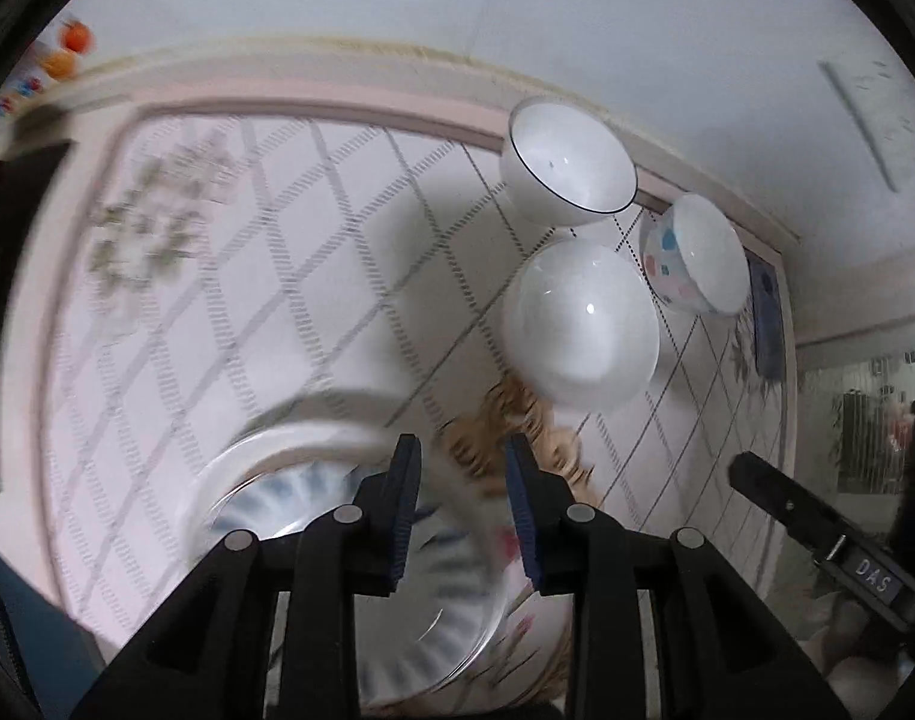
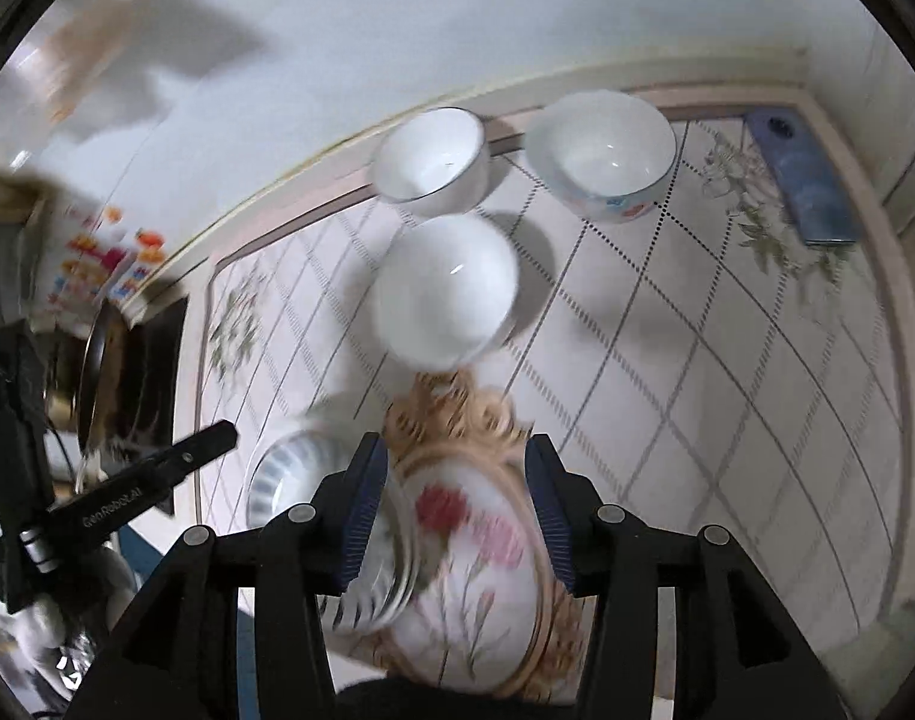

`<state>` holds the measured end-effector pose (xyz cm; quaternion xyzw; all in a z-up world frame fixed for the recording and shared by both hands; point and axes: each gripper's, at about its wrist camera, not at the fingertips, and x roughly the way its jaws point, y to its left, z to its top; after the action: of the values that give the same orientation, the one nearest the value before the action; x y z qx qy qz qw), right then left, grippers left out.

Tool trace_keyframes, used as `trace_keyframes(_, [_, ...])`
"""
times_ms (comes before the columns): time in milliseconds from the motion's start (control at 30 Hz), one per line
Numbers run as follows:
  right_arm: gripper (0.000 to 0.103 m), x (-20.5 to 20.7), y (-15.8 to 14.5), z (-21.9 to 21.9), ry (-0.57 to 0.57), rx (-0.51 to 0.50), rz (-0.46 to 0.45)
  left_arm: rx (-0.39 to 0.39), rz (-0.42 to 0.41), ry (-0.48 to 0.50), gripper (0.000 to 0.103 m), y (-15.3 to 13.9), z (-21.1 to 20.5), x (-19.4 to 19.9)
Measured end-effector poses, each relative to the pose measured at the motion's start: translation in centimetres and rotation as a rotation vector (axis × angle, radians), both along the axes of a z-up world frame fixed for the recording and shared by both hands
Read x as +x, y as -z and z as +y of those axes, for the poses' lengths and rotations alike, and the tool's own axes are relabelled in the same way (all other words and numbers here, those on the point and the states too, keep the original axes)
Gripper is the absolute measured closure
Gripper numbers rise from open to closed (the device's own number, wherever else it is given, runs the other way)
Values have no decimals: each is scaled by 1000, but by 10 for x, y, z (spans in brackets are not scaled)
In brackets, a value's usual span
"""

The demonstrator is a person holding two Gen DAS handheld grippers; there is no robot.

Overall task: Organize plates and bowls
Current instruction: 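Reach both grippers to a white bowl and pinch its rim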

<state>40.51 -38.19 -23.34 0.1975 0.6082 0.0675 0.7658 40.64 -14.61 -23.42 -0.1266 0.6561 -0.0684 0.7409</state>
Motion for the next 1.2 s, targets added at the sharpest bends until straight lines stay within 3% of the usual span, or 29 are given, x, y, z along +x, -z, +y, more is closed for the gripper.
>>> trace_keyframes(200, [52, 75, 62, -32, 11, 61, 84, -30, 76, 2, 76, 47, -30, 50])
trace_keyframes(367, [54, 111, 106, -34, -5, 103, 145, -9, 111, 3, 77, 71, -39, 64])
trace_keyframes(433, [68, 118, 121, -32, -15, 122, 159, 7, 100, -1, 79, 75, -40, 63])
trace_keyframes(467, [78, 121, 127, -30, -23, 131, 167, 13, 95, 1, 86, 75, -42, 64])
trace_keyframes(533, [88, 124, 134, -26, -32, 165, 162, 29, 74, 20, 86, 71, -45, 60])
trace_keyframes(633, [88, 126, 131, -16, -67, 123, 135, 64, 59, 38, 86, 66, -54, 57])
trace_keyframes(833, [88, 113, 127, -18, -81, 131, 148, 43, 39, 63, 86, 51, -61, 37])
trace_keyframes(1200, [88, 47, 76, -42, -108, 76, 115, -13, -27, 152, 86, 11, -92, -19])
